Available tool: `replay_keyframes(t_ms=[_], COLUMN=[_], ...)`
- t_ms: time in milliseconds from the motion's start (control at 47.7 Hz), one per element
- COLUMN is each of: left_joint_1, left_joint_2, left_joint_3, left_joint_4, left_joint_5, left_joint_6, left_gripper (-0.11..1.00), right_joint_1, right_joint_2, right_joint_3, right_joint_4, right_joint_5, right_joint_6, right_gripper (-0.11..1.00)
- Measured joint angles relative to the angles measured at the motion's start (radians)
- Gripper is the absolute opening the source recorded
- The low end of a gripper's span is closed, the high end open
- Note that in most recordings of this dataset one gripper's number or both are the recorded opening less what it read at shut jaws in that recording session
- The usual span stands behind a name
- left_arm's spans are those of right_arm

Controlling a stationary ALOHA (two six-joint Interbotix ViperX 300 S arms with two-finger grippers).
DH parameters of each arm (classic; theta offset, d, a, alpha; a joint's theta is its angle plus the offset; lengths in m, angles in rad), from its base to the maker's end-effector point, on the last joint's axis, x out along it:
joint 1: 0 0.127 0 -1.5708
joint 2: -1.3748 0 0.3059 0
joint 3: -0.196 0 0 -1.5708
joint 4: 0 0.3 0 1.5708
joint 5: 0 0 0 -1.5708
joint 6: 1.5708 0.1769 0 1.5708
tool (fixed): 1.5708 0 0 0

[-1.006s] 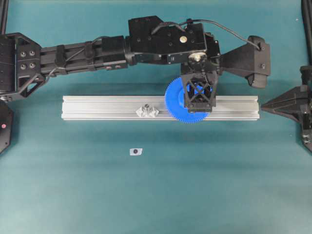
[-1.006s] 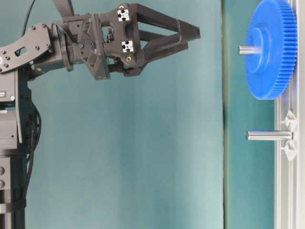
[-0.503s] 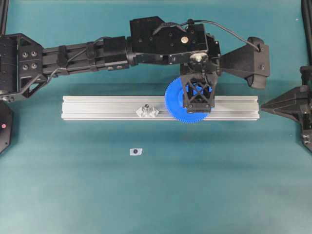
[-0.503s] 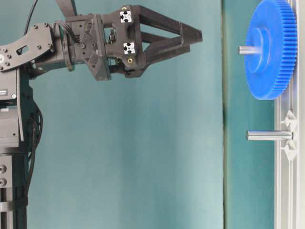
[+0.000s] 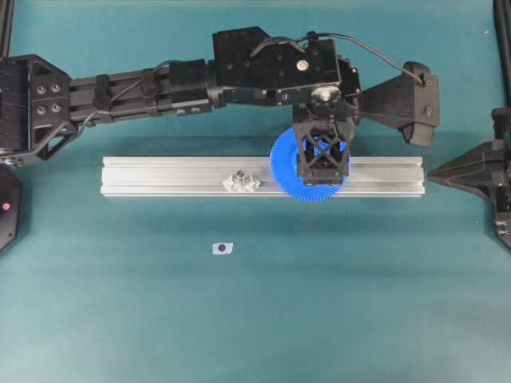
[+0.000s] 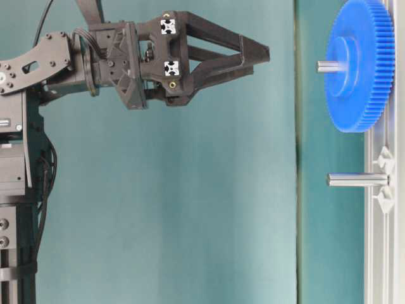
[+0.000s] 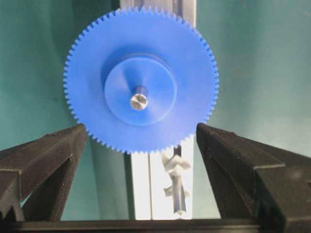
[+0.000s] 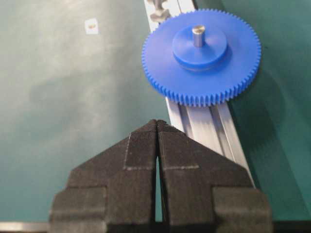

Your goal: Find the location of the shaft and insert the large gear.

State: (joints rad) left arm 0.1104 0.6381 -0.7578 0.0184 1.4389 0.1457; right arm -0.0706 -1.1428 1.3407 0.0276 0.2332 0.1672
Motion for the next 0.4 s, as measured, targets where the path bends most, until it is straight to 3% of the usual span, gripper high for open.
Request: replay_keyframes(t_ms=[398], left_joint_1=[-0.002], left_joint_2=[0.008], left_joint_3=[0.0], left_joint_4=[0.0], left_joint_5=[0.002], left_joint_6=[0.0], left_gripper=[0.94], right_joint_1=[0.0], right_joint_2=[0.0], right_joint_3=[0.0], right_joint_4=[0.0], right_joint_5=[0.0], right_joint_6=[0.0], right_gripper=[-0.03])
